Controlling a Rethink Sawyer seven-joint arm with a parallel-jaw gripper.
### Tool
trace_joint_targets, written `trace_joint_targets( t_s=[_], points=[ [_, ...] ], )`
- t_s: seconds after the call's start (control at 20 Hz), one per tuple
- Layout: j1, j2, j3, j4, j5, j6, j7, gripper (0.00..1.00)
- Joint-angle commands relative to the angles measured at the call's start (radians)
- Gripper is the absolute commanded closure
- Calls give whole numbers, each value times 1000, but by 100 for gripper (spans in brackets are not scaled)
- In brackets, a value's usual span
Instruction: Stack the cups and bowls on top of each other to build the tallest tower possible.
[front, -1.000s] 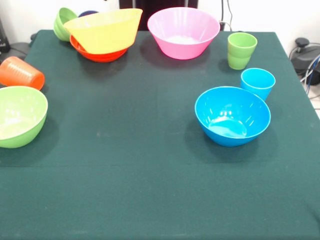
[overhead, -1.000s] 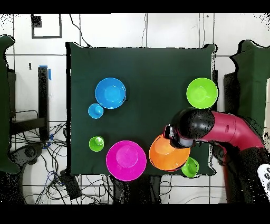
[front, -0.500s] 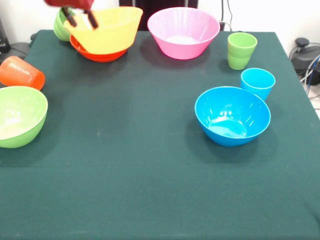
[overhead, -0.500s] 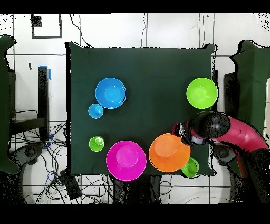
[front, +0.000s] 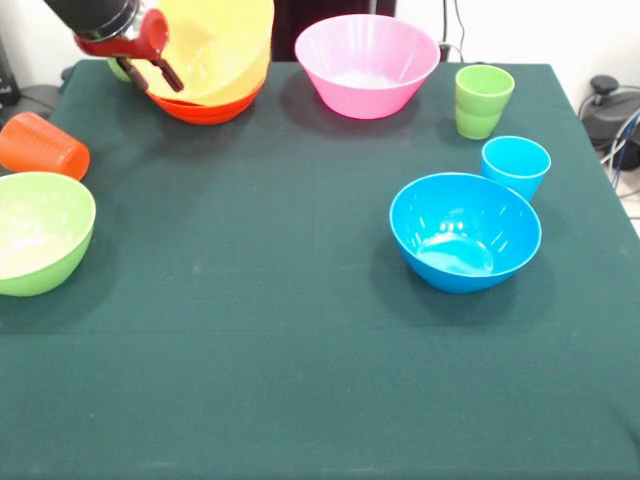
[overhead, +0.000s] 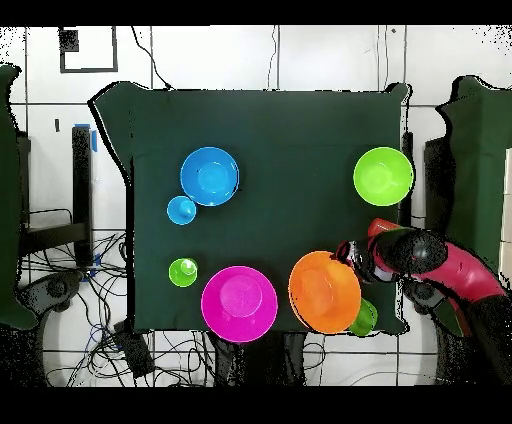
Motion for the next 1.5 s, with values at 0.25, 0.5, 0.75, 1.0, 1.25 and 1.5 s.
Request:
trace_joint_targets(
  t_s=[0.25,0.5,0.75,1.0,1.25,1.5],
  points=[
    [-3,70,116,11,-126,-113,-249,0],
    [-10,78,129,9,-138,-106,-241,0],
    [-7,56,142,13,-143,-86,-234,0],
    [72,-105,154,74,-216,-136,-173,0],
    [137,-134,142,92,-196,-119,-81,0],
    [187,-122,121,84,-161,-102,-30,0]
  ],
)
